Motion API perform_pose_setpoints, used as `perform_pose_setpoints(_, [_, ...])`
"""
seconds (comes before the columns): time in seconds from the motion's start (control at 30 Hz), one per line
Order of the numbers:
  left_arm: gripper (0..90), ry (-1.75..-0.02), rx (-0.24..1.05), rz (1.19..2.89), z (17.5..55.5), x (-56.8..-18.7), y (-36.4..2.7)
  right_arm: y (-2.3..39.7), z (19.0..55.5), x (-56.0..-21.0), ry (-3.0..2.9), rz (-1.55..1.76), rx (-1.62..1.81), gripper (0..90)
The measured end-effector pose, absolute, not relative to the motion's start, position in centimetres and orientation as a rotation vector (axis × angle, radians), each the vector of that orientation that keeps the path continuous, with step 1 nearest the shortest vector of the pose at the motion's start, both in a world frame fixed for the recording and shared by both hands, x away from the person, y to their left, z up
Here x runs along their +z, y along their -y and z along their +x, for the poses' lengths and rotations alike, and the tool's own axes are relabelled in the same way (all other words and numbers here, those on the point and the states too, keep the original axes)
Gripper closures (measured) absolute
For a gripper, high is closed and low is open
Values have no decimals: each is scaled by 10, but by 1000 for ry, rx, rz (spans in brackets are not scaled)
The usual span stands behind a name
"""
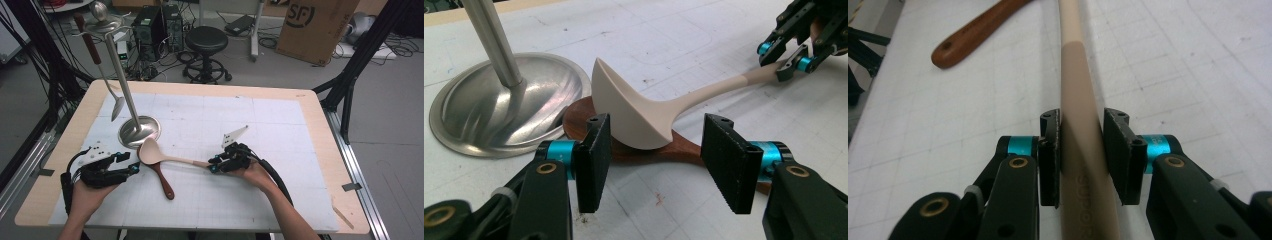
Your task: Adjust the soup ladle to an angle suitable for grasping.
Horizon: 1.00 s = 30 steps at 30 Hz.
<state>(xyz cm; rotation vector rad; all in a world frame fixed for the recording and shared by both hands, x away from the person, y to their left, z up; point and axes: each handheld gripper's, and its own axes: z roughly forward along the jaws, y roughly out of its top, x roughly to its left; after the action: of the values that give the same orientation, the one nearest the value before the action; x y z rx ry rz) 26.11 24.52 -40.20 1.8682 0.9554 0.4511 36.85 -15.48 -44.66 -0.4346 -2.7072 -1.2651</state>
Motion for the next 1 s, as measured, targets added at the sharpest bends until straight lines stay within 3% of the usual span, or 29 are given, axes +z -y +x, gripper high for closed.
perform_pose_setpoints(0.57, [462, -953, 448, 1870, 262, -402, -244, 146, 363, -450, 2781, -402, -1291, 698])
perform_pose_setpoints(1.0, [462, -950, 444, 1874, 262, -402, -243, 166, 361, -439, 2766, -424, -1291, 701])
